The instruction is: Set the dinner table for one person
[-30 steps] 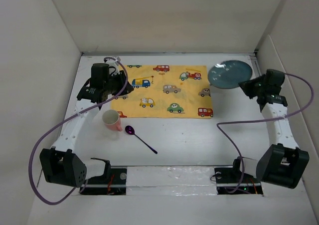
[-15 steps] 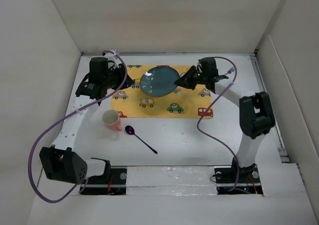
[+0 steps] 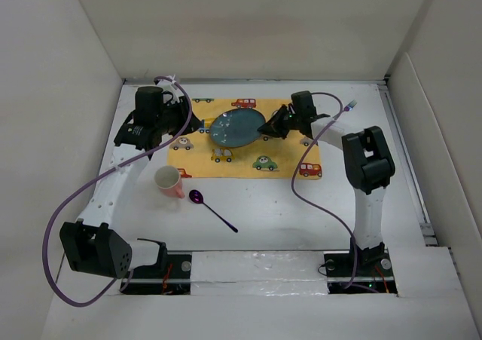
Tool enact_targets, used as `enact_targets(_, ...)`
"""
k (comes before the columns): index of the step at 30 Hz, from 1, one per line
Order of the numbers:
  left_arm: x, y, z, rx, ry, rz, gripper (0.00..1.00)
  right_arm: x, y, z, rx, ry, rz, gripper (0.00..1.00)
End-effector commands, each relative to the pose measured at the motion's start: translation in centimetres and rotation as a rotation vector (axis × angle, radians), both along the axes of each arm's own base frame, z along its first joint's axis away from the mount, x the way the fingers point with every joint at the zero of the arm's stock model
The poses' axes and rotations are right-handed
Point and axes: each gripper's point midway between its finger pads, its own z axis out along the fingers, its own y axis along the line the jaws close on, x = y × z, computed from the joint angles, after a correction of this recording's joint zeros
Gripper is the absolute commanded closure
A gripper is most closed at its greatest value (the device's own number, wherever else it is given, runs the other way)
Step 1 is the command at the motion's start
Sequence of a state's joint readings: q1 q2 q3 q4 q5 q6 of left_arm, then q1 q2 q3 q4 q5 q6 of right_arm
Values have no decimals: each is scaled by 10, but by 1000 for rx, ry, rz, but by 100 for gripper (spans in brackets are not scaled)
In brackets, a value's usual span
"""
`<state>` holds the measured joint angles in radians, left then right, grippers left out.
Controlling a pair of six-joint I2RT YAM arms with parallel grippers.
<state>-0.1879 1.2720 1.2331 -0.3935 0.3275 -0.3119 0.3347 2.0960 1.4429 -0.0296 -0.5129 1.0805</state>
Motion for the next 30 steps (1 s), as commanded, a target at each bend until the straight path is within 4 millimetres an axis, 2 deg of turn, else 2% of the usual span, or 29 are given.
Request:
enact_targets(1,1,-1,20,-15,-70,-2,75,2,27,53,107,-175,86,100)
enact_targets(2,2,-2,18,-18,-66,-4,75,-6,29,37,73,-144,100,100)
enact_targets(3,2,-2,18,-18,-66,-4,75,-6,29,37,73,-144,101,100)
enact_targets(6,1,-3,17,-23,-65,-10,75,-15,27,15,22,-97,106,93)
enact_targets(9,1,-4,16,-28,-64,-14,75,-18,20,9,-21,-89,84,77)
enact_targets(10,1,-4,15,-30,-60,-14,75,-17,18,10,-30,-94,78,65)
enact_targets(11,0,-4,15,-30,-62,-14,75,-23,16,5,-51,-68,86,61)
enact_targets(14,1,-4,15,-31,-66,-16,75,-22,5,9,-112,-68,85,50)
enact_targets(16,1,-4,15,-29,-69,-14,75,-14,-5,21,-155,-95,63,45)
enact_targets(18,2,-2,18,-22,-78,-8,75,-16,-14,26,-214,-105,67,44)
enact_targets(19,3,0,19,-12,-80,3,75,-10,-23,42,-236,-146,37,44)
enact_targets(20,4,2,21,-7,-87,12,76,-12,-27,47,-259,-158,44,43)
enact_targets(21,4,3,27,-3,-98,19,79,-12,-29,56,-269,-182,43,44)
enact_targets(22,6,5,31,1,-107,29,82,-12,-31,76,-272,-227,38,50)
enact_targets(23,7,5,36,-1,-119,32,93,-16,-33,83,-284,-244,53,60)
enact_targets(24,9,5,47,-9,-138,35,100,-21,-28,91,-285,-266,74,71)
enact_targets(25,9,4,52,-17,-146,36,100,-27,-21,100,-275,-288,100,91)
enact_targets(26,11,3,65,-30,-171,35,100,-41,-3,114,-261,-335,160,98)
enact_targets(28,10,-1,78,-67,-185,35,100,-63,23,130,-229,-393,242,100)
enact_targets(29,10,-1,88,-82,-203,43,100,-89,54,145,-202,-461,324,100)
enact_targets(30,11,1,94,-90,-216,62,100,-104,70,151,-185,-494,370,100)
